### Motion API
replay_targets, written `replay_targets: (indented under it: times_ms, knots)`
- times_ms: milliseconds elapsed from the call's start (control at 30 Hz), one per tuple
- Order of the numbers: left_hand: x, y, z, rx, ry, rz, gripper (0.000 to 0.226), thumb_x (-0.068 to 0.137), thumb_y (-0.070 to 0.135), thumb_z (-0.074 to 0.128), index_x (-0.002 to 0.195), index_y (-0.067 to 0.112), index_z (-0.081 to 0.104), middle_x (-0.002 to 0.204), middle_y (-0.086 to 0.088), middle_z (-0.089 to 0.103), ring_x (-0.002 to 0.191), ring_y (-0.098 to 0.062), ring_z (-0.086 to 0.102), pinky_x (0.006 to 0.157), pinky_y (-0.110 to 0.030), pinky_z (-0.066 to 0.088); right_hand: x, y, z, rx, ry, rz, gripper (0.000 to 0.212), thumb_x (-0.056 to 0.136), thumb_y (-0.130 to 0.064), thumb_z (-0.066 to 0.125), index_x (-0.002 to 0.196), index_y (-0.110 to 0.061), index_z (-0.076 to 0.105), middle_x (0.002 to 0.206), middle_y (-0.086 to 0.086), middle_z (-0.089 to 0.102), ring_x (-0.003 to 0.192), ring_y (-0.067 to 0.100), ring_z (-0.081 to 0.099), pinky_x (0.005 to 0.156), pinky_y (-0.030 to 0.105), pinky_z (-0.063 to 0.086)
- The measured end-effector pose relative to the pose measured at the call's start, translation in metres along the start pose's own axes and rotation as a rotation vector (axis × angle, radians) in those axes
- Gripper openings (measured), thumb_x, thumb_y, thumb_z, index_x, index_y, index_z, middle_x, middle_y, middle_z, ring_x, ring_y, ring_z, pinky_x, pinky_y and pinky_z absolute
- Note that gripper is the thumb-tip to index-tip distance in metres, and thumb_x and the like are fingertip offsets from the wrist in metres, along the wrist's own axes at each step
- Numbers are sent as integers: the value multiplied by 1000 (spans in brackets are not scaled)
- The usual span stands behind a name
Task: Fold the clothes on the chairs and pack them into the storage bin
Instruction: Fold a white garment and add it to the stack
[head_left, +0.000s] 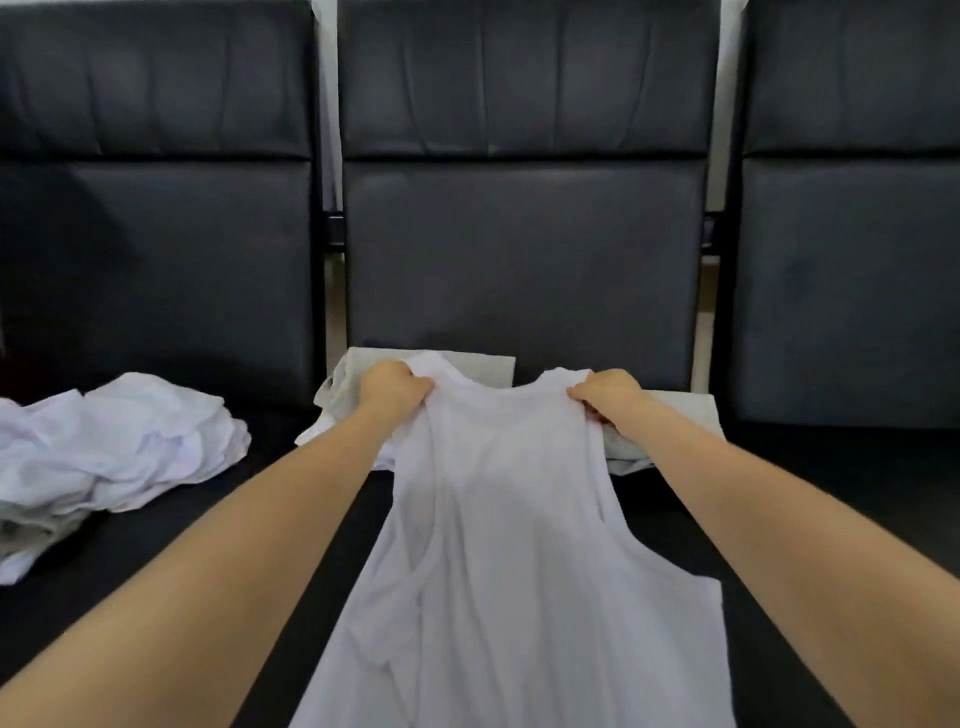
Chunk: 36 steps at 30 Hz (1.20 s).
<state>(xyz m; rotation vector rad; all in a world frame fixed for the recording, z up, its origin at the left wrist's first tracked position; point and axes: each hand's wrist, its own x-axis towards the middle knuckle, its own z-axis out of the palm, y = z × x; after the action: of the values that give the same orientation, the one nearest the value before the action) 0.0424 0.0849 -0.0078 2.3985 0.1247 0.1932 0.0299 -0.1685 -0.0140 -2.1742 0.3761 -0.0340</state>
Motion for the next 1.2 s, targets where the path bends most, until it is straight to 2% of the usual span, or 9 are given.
replay_targets:
  times_ms: [100, 167, 300, 467, 567, 767, 900, 1033, 1200]
  knots:
    - [-17, 8, -5, -176, 107, -34, 35, 92, 29, 58, 62, 16, 44, 61, 3, 47, 61, -14, 46, 62, -27, 36, -24, 2, -12, 113, 155, -120, 28, 90, -14, 54, 65, -3, 54, 73, 17, 54, 76, 30, 50, 73, 36, 44]
    - [-42, 12, -9, -216, 126, -6, 41, 91, 29, 58, 58, 16, 36, 57, 1, 38, 55, -14, 40, 55, -26, 32, -53, 4, -22, 131, 221, -206, 26, 92, -11, 50, 81, 11, 61, 87, 30, 59, 82, 42, 52, 75, 40, 48]
    - [-113, -4, -11, -80, -156, 65, 21, 89, 29, 57, 77, 14, 50, 77, -2, 54, 73, -19, 52, 66, -30, 40, -130, 23, -37, 73, 35, -237, 23, 95, -14, 52, 87, 1, 67, 82, 8, 63, 74, 17, 57, 58, 19, 44]
    - [-179, -34, -27, 371, -371, 151, 37, 85, 41, 62, 116, 23, 52, 110, 2, 57, 94, -15, 54, 79, -26, 46, -177, 71, -39, -361, -203, -224, 39, 87, -31, 65, 108, 2, 63, 86, 9, 61, 80, 22, 58, 67, 24, 40]
    - [-196, -43, -37, 293, -474, 116, 40, 83, 37, 68, 118, 21, 55, 108, 1, 58, 90, -13, 56, 74, -22, 49, -194, 90, -39, -461, -232, -240, 44, 81, -40, 71, 116, -17, 58, 97, -4, 52, 89, 12, 52, 76, 23, 40]
    - [-206, -52, -43, 314, -405, 103, 26, 81, 30, 70, 101, 15, 61, 88, 7, 53, 89, -13, 55, 71, -21, 44, -207, 104, -45, -451, -177, -281, 16, 82, -30, 70, 78, -19, 58, 76, -7, 53, 77, 14, 52, 61, 22, 36]
    - [-187, -67, -63, 316, -274, 61, 11, 81, 12, 56, 79, 8, 65, 82, -11, 60, 75, -17, 50, 62, -25, 39, -204, 99, -58, 6, -137, -185, 21, 91, -19, 61, 92, 1, 64, 88, 8, 61, 85, 19, 56, 78, 33, 45]
    - [-167, -86, -83, 230, -16, 48, 23, 87, 8, 50, 96, 1, 69, 98, -9, 67, 90, -21, 59, 74, -27, 41, -207, 83, -72, 685, -56, -105, 9, 95, -11, 55, 95, -7, 63, 99, 8, 65, 93, 20, 62, 90, 36, 49]
    - [-160, -87, -94, -713, 7, -101, 29, 96, 6, 44, 121, 14, 57, 116, -10, 57, 97, -19, 55, 79, -28, 48, -205, 71, -62, 852, 84, -40, 7, 93, -19, 60, 88, -14, 59, 98, 4, 64, 95, 21, 61, 90, 38, 51]
